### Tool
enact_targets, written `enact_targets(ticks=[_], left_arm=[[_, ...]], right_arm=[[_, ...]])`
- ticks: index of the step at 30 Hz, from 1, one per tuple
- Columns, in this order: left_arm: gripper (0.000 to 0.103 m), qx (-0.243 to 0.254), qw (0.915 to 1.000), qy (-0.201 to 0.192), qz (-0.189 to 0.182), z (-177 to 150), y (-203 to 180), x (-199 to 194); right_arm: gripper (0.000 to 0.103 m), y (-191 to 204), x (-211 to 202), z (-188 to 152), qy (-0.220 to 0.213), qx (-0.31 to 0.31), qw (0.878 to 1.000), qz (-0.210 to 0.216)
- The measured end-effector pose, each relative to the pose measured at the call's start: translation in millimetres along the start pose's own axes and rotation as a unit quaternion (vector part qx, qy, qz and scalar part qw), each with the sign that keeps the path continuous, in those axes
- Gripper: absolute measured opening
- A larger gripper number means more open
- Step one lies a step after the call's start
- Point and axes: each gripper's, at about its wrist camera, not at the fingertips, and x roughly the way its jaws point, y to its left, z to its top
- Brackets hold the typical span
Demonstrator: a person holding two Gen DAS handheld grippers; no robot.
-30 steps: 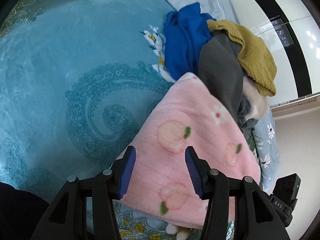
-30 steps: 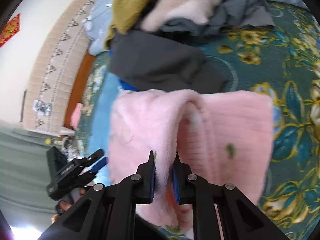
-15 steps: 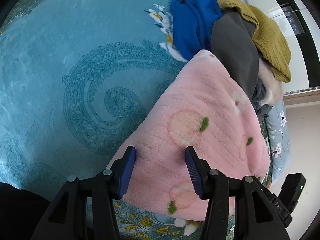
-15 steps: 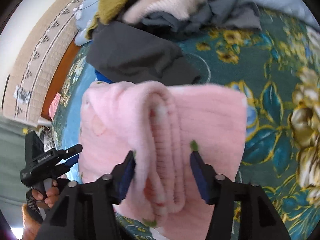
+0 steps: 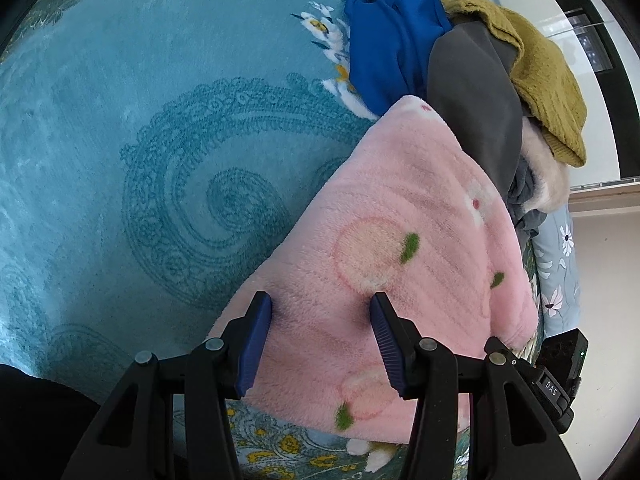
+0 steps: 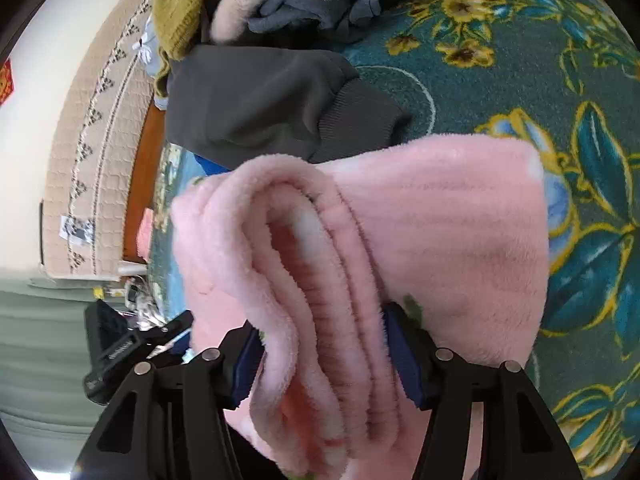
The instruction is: Fold clothes
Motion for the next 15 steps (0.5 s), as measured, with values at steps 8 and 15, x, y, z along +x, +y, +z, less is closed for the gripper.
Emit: enact_targets(ticks=[8,15], left_arm=[[0.055,-0.015,0.9997,-0.006,-0.019,3.1,7.1,-3.3],[0.055,-0.043,0.9968,-0.027,-0.062,5.8,18.2,-19.2]], right_arm=[[0.036,15.7,-6.4,-4.3,-0.007,0.024,1.000,-0.009],[0.027,39.0,-42.9,-8.9,-0.029,0.033,0.997,0.056]])
